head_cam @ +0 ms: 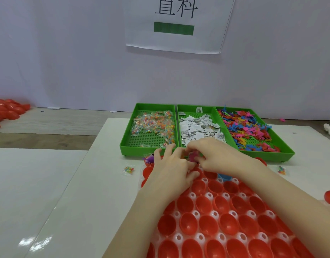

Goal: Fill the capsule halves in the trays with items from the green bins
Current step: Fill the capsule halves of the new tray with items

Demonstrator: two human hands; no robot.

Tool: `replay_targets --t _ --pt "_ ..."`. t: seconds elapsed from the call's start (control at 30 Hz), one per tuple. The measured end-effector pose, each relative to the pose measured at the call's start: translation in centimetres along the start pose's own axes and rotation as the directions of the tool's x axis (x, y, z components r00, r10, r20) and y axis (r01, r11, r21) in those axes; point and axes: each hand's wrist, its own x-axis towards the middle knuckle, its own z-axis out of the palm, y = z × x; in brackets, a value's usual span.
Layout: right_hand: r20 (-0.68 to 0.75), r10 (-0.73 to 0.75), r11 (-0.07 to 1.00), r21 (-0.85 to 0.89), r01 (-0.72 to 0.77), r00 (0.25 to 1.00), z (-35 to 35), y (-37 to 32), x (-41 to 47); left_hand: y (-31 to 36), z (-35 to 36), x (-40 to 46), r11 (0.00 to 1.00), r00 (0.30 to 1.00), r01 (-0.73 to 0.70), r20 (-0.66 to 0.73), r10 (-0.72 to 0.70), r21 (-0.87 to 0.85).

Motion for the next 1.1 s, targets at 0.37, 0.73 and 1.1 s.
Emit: replay_targets --t 0.37,0.73,1.1 --pt "-0.062 0.08 0.978 0.197 -0.066 0.995 -1.8 1.2 -0.5 0.0 -0.7 -0.1 0.999 0.988 -0.012 -0.154 0.006 -0.037" --pt "-0.081 0.673 0.738 0.126 -0.663 0.735 -1.6 13.2 -3.0 -5.6 -4.4 0.4 0.854 0.879 0.18 -0.311 -0.363 -0.488" --pt "-0.357 0.639 0.768 0.25 -0.589 0.682 -0.6 13.9 -3.1 -9.5 -1.9 6.1 0.927 0.925 0.359 0.168 -0.339 -0.106"
